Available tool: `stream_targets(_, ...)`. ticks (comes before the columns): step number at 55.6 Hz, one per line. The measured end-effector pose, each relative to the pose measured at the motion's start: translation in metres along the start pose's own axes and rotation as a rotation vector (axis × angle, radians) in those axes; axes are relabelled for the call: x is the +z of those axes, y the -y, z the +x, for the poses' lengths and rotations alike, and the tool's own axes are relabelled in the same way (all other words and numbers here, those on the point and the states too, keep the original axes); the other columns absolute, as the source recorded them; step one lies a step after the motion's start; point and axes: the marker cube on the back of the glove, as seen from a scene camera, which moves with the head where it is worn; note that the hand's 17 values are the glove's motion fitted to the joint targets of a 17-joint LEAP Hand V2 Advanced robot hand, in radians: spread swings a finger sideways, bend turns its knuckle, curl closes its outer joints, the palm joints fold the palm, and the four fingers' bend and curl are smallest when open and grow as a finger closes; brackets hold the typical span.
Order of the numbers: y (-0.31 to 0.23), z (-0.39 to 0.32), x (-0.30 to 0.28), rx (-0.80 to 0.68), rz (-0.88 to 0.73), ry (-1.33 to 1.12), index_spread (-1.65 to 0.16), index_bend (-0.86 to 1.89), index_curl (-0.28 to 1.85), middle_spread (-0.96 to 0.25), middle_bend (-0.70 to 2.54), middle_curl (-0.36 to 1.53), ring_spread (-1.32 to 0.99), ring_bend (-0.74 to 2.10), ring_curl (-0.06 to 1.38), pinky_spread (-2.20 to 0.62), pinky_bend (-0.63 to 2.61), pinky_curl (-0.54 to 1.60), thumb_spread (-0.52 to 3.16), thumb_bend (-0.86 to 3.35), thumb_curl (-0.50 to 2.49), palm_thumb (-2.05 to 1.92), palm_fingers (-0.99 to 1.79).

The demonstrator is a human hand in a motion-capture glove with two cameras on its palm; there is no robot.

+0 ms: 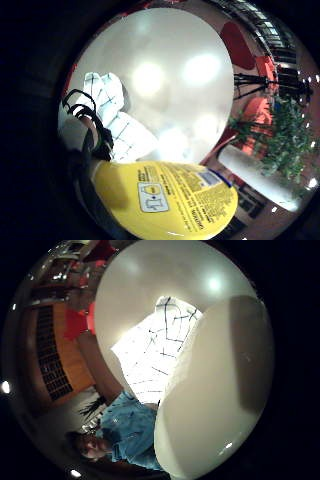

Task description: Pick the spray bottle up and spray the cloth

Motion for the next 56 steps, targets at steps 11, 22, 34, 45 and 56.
stream_targets(11, 0.008, -0.051, 0.016, 0.012, -0.147, -0.264, -0.23, 0.20, 0.51, -0.14, 0.59, 0.51, -0.19, 0.70, 0.46, -0.25, 0.44, 0.40, 0.28, -0.04, 0.72, 0.85, 1.38)
stream_targets(22, 0.017, -0.077, 0.038, 0.034, -0.219, -0.418, -0.24, 0.20, 0.52, -0.15, 0.60, 0.52, -0.19, 0.70, 0.46, -0.25, 0.44, 0.40, 0.27, -0.04, 0.74, 0.85, 1.38)
stream_targets(34, 0.014, -0.091, 0.015, -0.033, -0.111, -0.256, -0.24, 0.20, 0.53, -0.15, 0.60, 0.52, -0.19, 0.70, 0.46, -0.25, 0.46, 0.40, 0.28, -0.04, 0.74, 0.84, 1.38)
stream_targets(45, 0.008, -0.093, -0.043, -0.110, 0.229, 0.057, -0.24, 0.20, 0.53, -0.15, 0.60, 0.52, -0.19, 0.70, 0.46, -0.26, 0.46, 0.40, 0.28, -0.04, 0.75, 0.84, 1.38)
stream_targets(56, 0.010, -0.111, -0.096, -0.118, 0.630, 0.648, -0.24, 0.20, 0.53, -0.15, 0.60, 0.52, -0.19, 0.70, 0.46, -0.25, 0.46, 0.40, 0.28, -0.04, 0.75, 0.84, 1.38)
